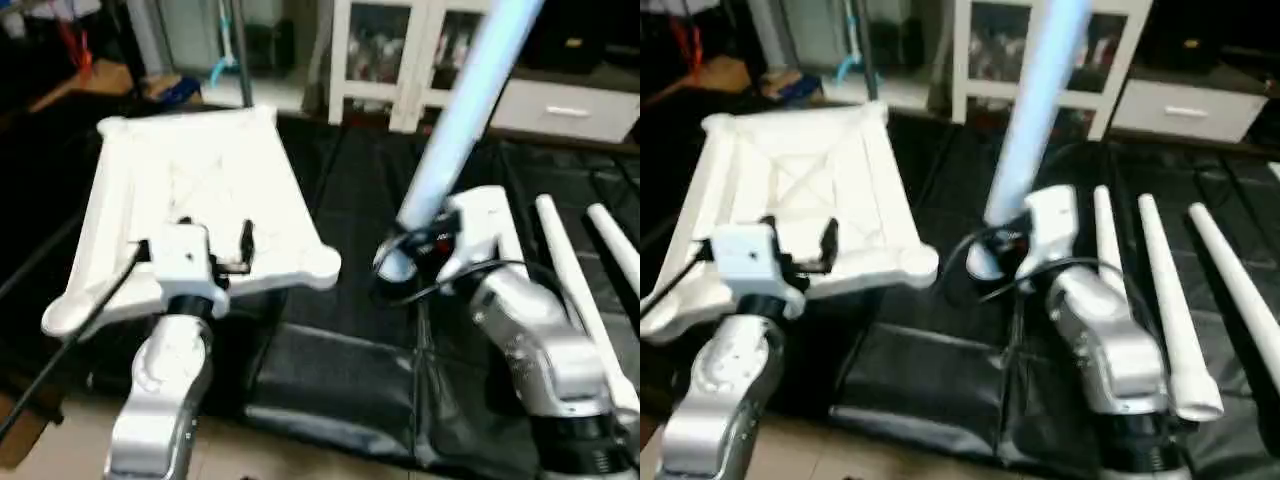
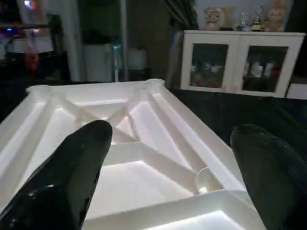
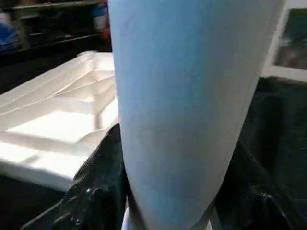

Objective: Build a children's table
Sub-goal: Insert table leg to table base

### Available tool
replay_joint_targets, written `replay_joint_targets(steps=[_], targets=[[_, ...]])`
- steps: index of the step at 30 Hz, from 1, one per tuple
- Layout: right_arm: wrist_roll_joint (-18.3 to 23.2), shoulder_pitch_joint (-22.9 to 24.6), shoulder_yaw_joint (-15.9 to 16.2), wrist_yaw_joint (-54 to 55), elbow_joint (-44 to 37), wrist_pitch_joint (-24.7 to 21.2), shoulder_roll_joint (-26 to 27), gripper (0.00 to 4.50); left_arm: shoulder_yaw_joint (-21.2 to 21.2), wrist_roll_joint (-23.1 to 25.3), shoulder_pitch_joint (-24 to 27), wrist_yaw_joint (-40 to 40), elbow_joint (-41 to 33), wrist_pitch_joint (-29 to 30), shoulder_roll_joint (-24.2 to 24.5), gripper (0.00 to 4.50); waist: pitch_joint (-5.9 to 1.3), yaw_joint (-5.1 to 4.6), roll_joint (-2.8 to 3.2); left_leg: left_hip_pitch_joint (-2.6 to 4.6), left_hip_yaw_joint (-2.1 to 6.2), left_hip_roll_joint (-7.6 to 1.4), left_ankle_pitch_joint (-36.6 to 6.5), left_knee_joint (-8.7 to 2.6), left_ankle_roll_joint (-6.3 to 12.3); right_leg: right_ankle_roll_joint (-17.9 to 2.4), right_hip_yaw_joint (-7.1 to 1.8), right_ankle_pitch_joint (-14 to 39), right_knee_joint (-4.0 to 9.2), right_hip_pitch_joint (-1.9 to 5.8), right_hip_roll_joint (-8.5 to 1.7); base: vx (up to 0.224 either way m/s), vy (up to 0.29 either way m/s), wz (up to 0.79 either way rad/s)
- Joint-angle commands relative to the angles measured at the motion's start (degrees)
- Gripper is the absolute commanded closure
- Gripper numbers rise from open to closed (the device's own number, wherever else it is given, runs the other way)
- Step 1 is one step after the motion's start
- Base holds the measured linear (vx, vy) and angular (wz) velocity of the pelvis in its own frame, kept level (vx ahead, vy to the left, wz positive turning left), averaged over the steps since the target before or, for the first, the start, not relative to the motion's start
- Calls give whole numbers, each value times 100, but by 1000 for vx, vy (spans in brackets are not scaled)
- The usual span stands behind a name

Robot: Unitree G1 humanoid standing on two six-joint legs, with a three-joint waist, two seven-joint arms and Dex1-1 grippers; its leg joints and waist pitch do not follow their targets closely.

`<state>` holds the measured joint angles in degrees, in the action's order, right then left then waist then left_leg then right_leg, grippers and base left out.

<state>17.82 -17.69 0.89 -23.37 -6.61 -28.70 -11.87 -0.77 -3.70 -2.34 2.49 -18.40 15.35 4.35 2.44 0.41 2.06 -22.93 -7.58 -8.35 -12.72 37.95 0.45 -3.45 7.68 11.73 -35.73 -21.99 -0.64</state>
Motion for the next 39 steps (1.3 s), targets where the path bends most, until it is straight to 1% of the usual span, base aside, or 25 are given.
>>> replay_joint_targets(steps=[1,2,3,4,5,6,7,8,10,11,12,13,16,18,19,20,21,24,26,27,28,30,31,35,39], targets=[[54,-15,-17,-36,-155,-50,-49,262,14,-33,46,-106,-129,13,1,6,-167,82,-137,211,95,-358,-1781,-358,193,152,-685,2855,765,204,-1133,-61,-47,7],[58,-14,-10,-37,-156,-49,-53,262,18,-47,53,-121,-133,19,-7,6,-99,128,-168,312,24,-237,-1709,-195,59,407,-663,4338,945,148,-1177,-101,-33,7],[63,-12,-1,-44,-156,-49,-58,262,21,-38,65,-114,-136,14,-12,6,-3,118,-190,622,-43,-141,-1689,80,-36,813,-494,6149,1266,-107,-1125,-101,-33,7],[62,-13,6,-59,-155,-56,-59,262,22,-31,79,-106,-141,19,-9,6,2,69,-218,699,-46,-128,-1905,59,-96,906,-290,6320,1298,-88,-1012,-132,-10,-9],[59,-18,12,-92,-152,-65,-62,262,29,-26,108,-82,-159,22,-4,6,27,-91,-2,929,289,-582,-3900,-532,-222,900,295,4701,1087,62,-517,-67,40,-12],[58,-21,13,-103,-152,-66,-64,262,34,-30,119,-76,-169,23,-4,6,27,-91,-2,929,289,-582,-3900,-532,-222,900,295,4701,1087,62,-517,-67,40,-12],[66,-22,8,-116,-147,-72,-64,262,33,-29,138,-77,-178,30,2,6,16,-74,139,534,421,-1004,-5867,-1523,-452,201,28,1365,-611,507,-277,-37,56,-15],[68,-22,7,-118,-146,-73,-64,262,33,-29,140,-78,-179,31,2,6,47,-28,171,589,372,-964,-6150,-1580,-474,113,11,1193,-701,432,-285,0,0,0],[70,-28,10,-127,-128,-72,-72,262,26,-9,152,-95,-193,41,20,6,37,-55,31,680,257,-817,-6029,-1391,-470,148,-299,1824,-530,553,-508,12,-42,-14],[69,-37,13,-135,-109,-67,-82,262,25,-3,163,-126,-210,39,21,6,-66,-57,-232,644,66,-341,-4731,-770,-436,302,-657,3870,245,640,-778,6,-69,-25],[63,-50,14,-142,-87,-57,-94,262,22,6,172,-145,-225,39,15,6,39,33,-226,503,-41,-183,-3449,-154,-311,298,-843,5686,846,599,-1277,0,0,0],[67,-62,10,-143,-70,-52,-99,262,20,17,181,-150,-232,47,5,6,-95,255,-317,-146,174,-77,-815,687,255,91,-1355,6101,1019,1106,-1601,70,-42,-15],[65,-83,9,-161,-41,-39,-100,262,14,28,194,-168,-248,54,13,6,-128,272,-310,-308,138,-3,-18,310,299,-588,-894,3932,856,1228,-1005,104,-14,1],[57,-102,18,-200,-19,-26,-107,262,0,50,194,-165,-263,58,52,6,-194,240,-11,136,80,-207,368,-334,369,-637,-489,2774,813,1056,-587,144,32,28],[58,-104,20,-206,-15,-23,-110,262,-7,55,192,-167,-263,58,60,6,-242,-137,253,774,773,-739,-781,-834,960,-158,-187,1712,-24,566,-138,171,67,11],[50,-113,37,-233,-1,-9,-126,262,-6,60,203,-163,-269,61,65,6,-356,-211,255,1157,1040,-986,-1068,-872,1440,7,-274,1628,-410,203,-194,205,35,-5],[52,-119,40,-235,5,-8,-128,262,-15,75,211,-188,-278,70,84,6,-468,-265,218,1280,1172,-1067,-671,-726,2157,376,-381,1290,-688,-56,-316,205,35,-5],[79,-133,41,-239,14,-7,-128,262,-88,108,244,-313,-332,137,155,6,-412,-313,-72,1042,857,-829,876,-733,2744,889,-567,237,-766,-462,-474,184,-5,-8],[87,-130,40,-242,14,-4,-132,262,-130,57,268,-417,-352,130,182,6,-356,-182,-494,461,188,21,237,-371,1956,325,-948,-1041,179,81,-675,142,-60,-5],[91,-131,38,-256,16,10,-135,262,-239,-82,319,-712,-383,137,289,6,-400,42,-572,-6,134,420,-528,244,1308,102,-1543,-734,453,704,-1250,130,-85,4],[85,-136,22,-279,26,29,-124,262,-402,-214,401,-1140,-415,108,512,6,-407,62,-530,-52,310,293,349,161,511,140,-1252,-2091,213,704,-1163,129,-105,-2],[88,-136,4,-284,29,38,-118,262,-426,-338,447,-1387,-416,72,634,6,-393,23,-497,-47,296,265,1138,-110,-53,343,-979,-4053,17,638,-898,122,-83,-19],[95,-140,-3,-287,33,45,-119,262,-420,-430,470,-1555,-418,31,717,6,-391,9,-218,1,292,71,1633,-425,-127,352,-722,-4826,-8,447,-644,89,-43,-16],[134,-130,-21,-313,11,66,-138,262,-371,-629,439,-2128,-354,161,1122,6,-383,-10,-20,202,426,-420,529,-543,-299,-605,-738,-1985,122,390,-612,26,0,-2],[162,-112,-51,-334,-12,76,-153,262,-317,-872,249,-2730,-221,377,1526,6,-203,32,12,267,228,-428,-1446,-713,-538,-1000,-811,574,336,282,-675,-42,34,4]])
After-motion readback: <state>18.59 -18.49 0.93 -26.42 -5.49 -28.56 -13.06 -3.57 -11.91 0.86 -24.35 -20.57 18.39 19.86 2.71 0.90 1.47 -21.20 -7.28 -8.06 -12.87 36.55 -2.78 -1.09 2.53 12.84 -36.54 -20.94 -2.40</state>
